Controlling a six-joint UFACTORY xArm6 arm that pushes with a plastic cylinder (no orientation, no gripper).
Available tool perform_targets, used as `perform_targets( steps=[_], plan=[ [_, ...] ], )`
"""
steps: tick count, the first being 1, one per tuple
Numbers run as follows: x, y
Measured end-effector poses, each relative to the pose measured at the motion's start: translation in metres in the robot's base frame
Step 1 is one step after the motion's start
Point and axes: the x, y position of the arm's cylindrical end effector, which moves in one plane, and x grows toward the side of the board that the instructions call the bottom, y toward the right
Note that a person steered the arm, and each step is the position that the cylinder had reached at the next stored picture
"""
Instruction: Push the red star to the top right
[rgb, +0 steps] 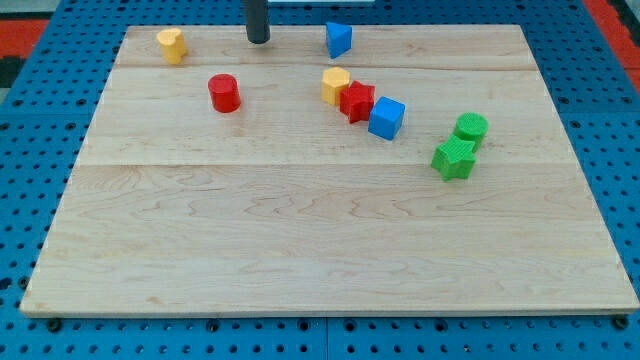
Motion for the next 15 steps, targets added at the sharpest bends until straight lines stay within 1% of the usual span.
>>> perform_targets(
  steps=[1,2,3,4,6,7,8,9,10,12,13,15],
  plan=[
    [-0.002,0.000],
    [0.022,0.011],
    [0.036,0.035],
    [0.064,0.060],
    [0.137,0.052],
    [0.149,0.127],
    [0.128,0.198],
    [0.093,0.230],
    [0.085,0.226],
    [0.046,0.259],
    [0.040,0.274],
    [0.071,0.252]
  ],
)
